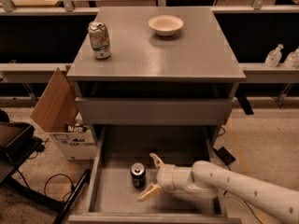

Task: Pick pepsi can from middle drawer and place on counter

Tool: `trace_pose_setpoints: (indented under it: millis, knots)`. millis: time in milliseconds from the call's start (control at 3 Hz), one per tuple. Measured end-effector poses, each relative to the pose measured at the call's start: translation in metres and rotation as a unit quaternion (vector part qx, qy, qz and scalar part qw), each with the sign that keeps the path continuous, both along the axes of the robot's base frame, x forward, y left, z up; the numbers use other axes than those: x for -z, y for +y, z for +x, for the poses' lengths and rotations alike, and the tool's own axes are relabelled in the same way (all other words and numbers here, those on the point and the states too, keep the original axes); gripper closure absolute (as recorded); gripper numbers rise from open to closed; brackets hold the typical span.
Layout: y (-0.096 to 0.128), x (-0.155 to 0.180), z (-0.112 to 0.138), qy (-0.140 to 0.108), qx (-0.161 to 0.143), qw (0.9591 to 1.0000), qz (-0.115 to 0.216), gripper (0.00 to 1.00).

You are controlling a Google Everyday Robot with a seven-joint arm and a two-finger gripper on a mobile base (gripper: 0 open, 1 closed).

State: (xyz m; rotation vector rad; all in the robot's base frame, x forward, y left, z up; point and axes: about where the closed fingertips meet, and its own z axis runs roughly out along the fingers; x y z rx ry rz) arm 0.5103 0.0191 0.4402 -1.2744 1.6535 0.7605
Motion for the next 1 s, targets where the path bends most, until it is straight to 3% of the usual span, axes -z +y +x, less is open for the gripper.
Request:
trace_pose_setpoints:
  millis: [667, 1000]
  knots:
    - [0.029, 0.019, 0.024, 0.007, -0.007, 0.9995, 0.031, 0.41]
    - [0.046, 0.000, 0.017, 0.024, -0.019, 0.9976, 0.062, 0.64]
